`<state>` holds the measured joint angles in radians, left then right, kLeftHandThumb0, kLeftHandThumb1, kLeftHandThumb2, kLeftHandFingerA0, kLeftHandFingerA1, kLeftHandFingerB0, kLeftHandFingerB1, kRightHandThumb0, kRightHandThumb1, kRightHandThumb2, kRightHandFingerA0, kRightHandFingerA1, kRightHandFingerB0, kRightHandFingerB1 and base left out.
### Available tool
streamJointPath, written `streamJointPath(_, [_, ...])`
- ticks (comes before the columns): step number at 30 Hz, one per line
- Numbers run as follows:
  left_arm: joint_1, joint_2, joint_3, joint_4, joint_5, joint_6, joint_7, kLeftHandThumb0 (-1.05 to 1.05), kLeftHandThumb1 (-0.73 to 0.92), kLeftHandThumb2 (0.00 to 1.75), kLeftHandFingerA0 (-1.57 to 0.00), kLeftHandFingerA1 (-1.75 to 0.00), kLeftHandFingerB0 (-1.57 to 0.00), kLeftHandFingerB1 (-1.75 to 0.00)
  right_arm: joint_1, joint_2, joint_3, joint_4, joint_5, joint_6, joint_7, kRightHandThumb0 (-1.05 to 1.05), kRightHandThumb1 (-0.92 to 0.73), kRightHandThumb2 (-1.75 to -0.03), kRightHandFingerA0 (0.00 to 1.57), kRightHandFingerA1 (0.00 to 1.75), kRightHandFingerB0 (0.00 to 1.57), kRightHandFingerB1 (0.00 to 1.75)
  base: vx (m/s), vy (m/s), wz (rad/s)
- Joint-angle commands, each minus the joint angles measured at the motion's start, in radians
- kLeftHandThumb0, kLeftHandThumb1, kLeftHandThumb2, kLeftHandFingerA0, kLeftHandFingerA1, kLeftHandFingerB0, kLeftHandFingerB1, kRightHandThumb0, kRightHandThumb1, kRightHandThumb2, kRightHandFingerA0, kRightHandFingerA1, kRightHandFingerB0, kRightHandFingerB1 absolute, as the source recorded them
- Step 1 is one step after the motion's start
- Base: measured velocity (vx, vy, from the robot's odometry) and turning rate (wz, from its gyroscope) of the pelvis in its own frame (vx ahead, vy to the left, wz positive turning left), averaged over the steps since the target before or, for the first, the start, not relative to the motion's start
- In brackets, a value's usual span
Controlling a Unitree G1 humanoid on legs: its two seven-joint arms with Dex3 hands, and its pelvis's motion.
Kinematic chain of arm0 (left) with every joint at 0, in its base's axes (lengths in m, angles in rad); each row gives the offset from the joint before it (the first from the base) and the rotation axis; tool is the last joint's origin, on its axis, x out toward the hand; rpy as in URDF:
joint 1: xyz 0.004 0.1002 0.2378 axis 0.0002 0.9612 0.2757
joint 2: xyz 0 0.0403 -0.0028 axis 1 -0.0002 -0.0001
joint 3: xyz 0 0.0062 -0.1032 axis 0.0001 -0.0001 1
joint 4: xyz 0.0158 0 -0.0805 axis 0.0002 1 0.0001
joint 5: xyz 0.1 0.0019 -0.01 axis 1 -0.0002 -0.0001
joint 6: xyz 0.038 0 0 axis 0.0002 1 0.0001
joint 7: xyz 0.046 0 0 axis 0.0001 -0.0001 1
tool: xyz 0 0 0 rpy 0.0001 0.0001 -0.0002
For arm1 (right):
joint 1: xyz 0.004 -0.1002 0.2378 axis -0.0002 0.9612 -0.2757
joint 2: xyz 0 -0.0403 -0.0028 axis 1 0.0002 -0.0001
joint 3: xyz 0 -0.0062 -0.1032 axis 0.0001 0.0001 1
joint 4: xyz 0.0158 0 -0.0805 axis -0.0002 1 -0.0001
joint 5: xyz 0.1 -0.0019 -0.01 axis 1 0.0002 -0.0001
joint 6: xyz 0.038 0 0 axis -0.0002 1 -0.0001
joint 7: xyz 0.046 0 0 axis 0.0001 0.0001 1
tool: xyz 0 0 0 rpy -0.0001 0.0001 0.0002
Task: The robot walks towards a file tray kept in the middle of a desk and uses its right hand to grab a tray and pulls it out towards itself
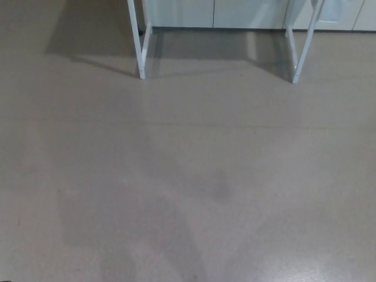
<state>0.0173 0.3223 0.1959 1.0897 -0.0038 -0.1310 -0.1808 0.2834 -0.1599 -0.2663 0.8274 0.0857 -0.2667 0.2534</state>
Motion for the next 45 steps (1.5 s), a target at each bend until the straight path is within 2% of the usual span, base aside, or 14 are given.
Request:
streamJointPath(1, [0.003, 0.024, -0.02, 0.003, 0.021, -0.069, 0.025, -0.53, 0.37, 0.7, -0.26, -0.73, -0.23, -0.61, 0.01, -0.014, 0.009, 0.021, -0.003, -0.055, -0.009, -0.48, -0.62, -0.59, 0.34, 0.56, 0.28, 0.35, 0.14, 0.279, -0.2])
streamJointPath(4, [0.008, 0.026, -0.027, 0.009, 0.02, -0.077, 0.025, -0.52, 0.39, 0.68, -0.27, -0.74, -0.23, -0.56, 0.013, -0.012, 0.014, 0.02, -0.002, -0.053, -0.012, -0.47, -0.62, -0.59, 0.34, 0.56, 0.27, 0.35, 0.22, 0.524, -0.34])
streamJointPath(5, [0.01, 0.03, -0.041, 0.015, 0.034, -0.088, 0.036, -0.54, 0.32, 0.85, -0.31, -0.69, -0.23, -0.59, 0.011, -0.012, 0.017, 0.023, -0.002, -0.051, -0.013, -0.47, -0.63, -0.6, 0.34, 0.54, 0.26, 0.35, 0.23, 0.352, -0.08])
streamJointPath(14, [0.015, 0.026, -0.042, 0.039, 0.02, -0.106, 0.03, -0.54, 0.3, 0.83, -0.33, -0.7, -0.24, -0.6, 0.019, -0.014, 0.028, 0.023, -0.002, -0.055, -0.009, -0.48, -0.63, -0.61, 0.32, 0.54, 0.27, 0.36, 0.23, 0.051, 0.09])
streamJointPath(19, [0.015, 0.03, -0.062, 0.054, 0.038, -0.127, 0.038, -0.57, 0.29, 0.83, -0.35, -0.7, -0.24, -0.6, 0.015, -0.021, 0.037, 0.036, -0.008, -0.065, -0.005, -0.5, -0.63, -0.59, 0.32, 0.56, 0.28, 0.36, 0.27, -0.197, 0.17])
streamJointPath(23, [0.022, 0.031, -0.08, 0.046, 0.047, -0.13, 0.044, -0.57, 0.29, 0.83, -0.35, -0.7, -0.26, -0.61, 0.014, -0.025, 0.048, 0.048, -0.015, -0.077, -0.012, -0.49, -0.61, -0.58, 0.38, 0.56, 0.29, 0.35, 0.38, -0.305, 0.26])
streamJointPath(24, [0.026, 0.031, -0.081, 0.043, 0.046, -0.131, 0.045, -0.55, 0.38, 0.64, -0.35, -0.74, -0.28, -0.6, 0.013, -0.025, 0.051, 0.046, -0.014, -0.076, -0.01, -0.49, -0.61, -0.58, 0.38, 0.55, 0.29, 0.35, 0.29, -0.118, 0.06])
streamJointPath(28, [0.024, 0.033, -0.089, 0.051, 0.053, -0.139, 0.055, -0.59, 0.38, 0.61, -0.38, -0.73, -0.3, -0.59, 0.013, -0.024, 0.051, 0.041, -0.003, -0.074, -0.007, -0.5, -0.59, -0.58, 0.4, 0.58, 0.29, 0.37, 0.2, -0.054, -0.04])
streamJointPath(32, [0.027, 0.034, -0.097, 0.054, 0.055, -0.145, 0.053, -0.58, 0.37, 0.61, -0.37, -0.75, -0.3, -0.6, 0.019, -0.022, 0.049, 0.038, 0.002, -0.075, -0.004, -0.48, -0.63, -0.6, 0.33, 0.56, 0.28, 0.36, 0.18, 0.068, -0.11])
streamJointPath(45, [0.008, 0.043, -0.119, 0.073, 0.063, -0.146, 0.038, -0.57, 0.38, 0.61, -0.36, -0.73, -0.3, -0.59, 0.005, -0.027, 0.055, 0.051, -0.002, -0.076, -0.005, -0.51, -0.6, -0.58, 0.39, 0.56, 0.28, 0.36, 0.2, 0.053, 0.02])
